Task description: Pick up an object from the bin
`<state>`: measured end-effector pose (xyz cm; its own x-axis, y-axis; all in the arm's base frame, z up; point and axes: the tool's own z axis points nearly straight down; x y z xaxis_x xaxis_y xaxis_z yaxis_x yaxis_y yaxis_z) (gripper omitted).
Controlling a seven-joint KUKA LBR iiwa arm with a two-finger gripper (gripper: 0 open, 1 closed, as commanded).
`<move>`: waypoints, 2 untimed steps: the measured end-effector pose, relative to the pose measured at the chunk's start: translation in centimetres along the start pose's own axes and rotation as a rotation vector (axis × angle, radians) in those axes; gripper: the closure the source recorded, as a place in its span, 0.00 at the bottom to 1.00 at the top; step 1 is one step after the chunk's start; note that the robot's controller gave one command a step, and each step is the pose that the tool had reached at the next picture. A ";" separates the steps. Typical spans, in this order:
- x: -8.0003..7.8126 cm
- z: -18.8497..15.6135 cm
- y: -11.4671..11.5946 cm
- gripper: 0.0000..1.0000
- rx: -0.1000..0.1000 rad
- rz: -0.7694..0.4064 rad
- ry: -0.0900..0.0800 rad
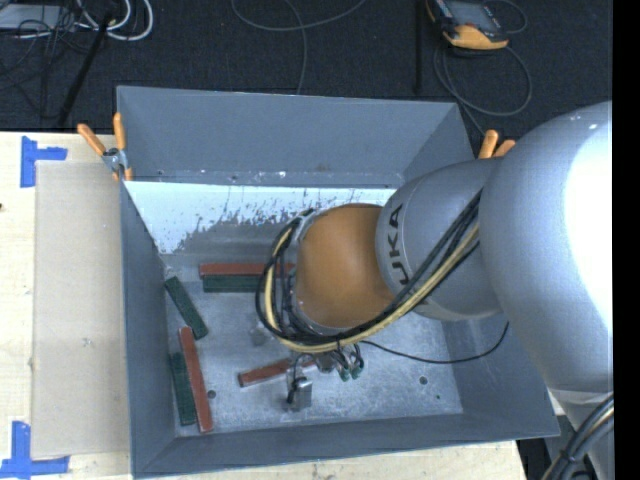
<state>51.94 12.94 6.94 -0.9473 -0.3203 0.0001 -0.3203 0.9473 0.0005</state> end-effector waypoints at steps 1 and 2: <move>0.0 0.0 0.0 1.00 0.000 0.000 0.000; -0.1 -17.2 0.0 1.00 0.001 0.018 -0.009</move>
Offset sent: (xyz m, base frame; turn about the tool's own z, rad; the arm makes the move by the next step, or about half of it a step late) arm 0.0000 0.0000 0.0000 0.0000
